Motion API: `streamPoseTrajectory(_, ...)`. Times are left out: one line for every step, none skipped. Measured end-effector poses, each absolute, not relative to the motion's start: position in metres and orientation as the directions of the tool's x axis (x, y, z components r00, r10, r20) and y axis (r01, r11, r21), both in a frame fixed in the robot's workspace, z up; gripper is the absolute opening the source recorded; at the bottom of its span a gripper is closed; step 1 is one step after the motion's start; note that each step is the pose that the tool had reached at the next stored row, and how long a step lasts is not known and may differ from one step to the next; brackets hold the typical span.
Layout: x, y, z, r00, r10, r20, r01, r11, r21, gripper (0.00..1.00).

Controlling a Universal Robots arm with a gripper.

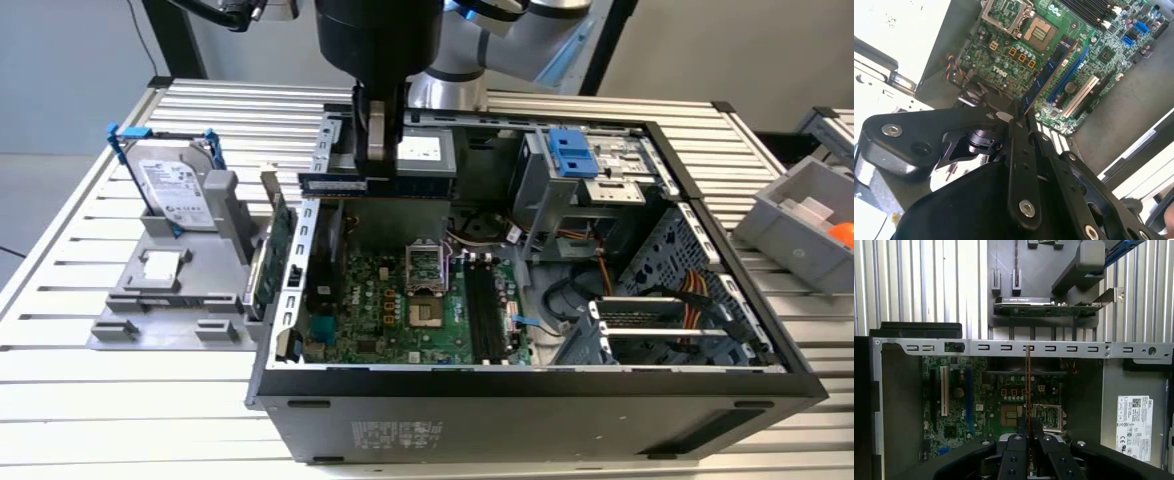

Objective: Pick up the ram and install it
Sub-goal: 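Pick up the ram and move it above insertion slot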

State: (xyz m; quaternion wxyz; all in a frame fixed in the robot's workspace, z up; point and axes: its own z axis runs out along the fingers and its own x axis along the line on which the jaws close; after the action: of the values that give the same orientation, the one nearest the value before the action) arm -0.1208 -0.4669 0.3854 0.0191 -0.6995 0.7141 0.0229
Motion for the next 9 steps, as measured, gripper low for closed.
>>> streamPoseTrajectory(-0.1205,-0.4668,0.3854,-0.021,-0.998,-0.059,-1.000,0.021,0.006,0.00)
streamPoseTrajectory(-0.1202,-0.4668,0.3854,-0.021,-0.998,-0.059,-1.000,0.020,0.006,0.00)
streamPoseTrajectory(-0.1199,-0.4668,0.3854,-0.021,-0.998,-0.059,-1.000,0.020,0.006,0.00)
streamPoseTrajectory(-0.1196,-0.4668,0.3854,-0.021,-0.998,-0.059,-1.000,0.020,0.006,0.00)
streamPoseTrajectory(-0.1192,-0.4668,0.3854,-0.021,-0.998,-0.059,-1.000,0.020,0.006,0.00)
streamPoseTrajectory(-0.1188,-0.4668,0.3854,-0.021,-0.998,-0.059,-1.000,0.020,0.006,0.00)
streamPoseTrajectory(-0.1184,-0.4668,0.3854,-0.021,-0.998,-0.059,-1.000,0.020,0.006,0.00)
streamPoseTrajectory(-0.1180,-0.4668,0.3854,-0.021,-0.998,-0.059,-1.000,0.020,0.006,0.00)
streamPoseTrajectory(-0.1174,-0.4668,0.3853,-0.021,-0.998,-0.059,-1.000,0.021,0.006,0.00)
